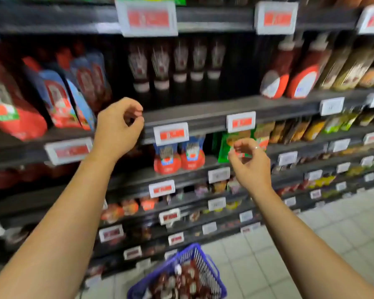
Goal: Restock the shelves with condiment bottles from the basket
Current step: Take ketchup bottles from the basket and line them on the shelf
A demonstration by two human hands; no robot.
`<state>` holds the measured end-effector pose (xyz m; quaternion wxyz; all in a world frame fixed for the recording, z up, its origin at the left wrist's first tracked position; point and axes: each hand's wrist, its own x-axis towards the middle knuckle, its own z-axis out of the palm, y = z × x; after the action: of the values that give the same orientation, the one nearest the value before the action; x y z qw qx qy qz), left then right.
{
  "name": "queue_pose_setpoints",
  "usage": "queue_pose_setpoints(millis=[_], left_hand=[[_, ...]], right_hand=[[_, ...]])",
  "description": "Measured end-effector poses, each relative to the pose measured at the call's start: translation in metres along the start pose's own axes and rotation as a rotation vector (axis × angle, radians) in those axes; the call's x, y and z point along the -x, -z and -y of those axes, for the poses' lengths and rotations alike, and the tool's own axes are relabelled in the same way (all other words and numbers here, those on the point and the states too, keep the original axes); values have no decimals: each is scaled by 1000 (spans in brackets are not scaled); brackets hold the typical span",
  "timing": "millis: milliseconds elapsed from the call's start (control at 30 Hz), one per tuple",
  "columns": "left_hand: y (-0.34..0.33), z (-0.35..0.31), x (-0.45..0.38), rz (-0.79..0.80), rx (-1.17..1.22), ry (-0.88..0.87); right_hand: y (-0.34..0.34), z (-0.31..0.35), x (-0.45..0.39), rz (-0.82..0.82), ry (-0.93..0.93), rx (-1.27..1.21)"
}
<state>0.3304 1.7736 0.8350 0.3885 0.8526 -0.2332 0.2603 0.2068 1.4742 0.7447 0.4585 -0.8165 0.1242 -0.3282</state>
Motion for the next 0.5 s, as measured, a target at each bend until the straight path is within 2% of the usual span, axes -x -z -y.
queue_pose_setpoints(millis=[100, 167, 267, 367, 500], left_hand=[[-14, -17, 67, -11, -76, -100], [-34, -14, 130, 121, -62, -54], [-71, 5, 222, 444, -12, 230], [-104, 35, 298, 730, 17, 520], [-142, 68, 367, 911, -103, 688]], right_hand=[[6, -58, 38, 101, -103, -30], [6, -105, 75, 203, -231, -33], [12, -165, 142, 314, -459, 16], [17, -202, 202, 355, -614, 67], [11, -231, 267, 410, -844, 113]])
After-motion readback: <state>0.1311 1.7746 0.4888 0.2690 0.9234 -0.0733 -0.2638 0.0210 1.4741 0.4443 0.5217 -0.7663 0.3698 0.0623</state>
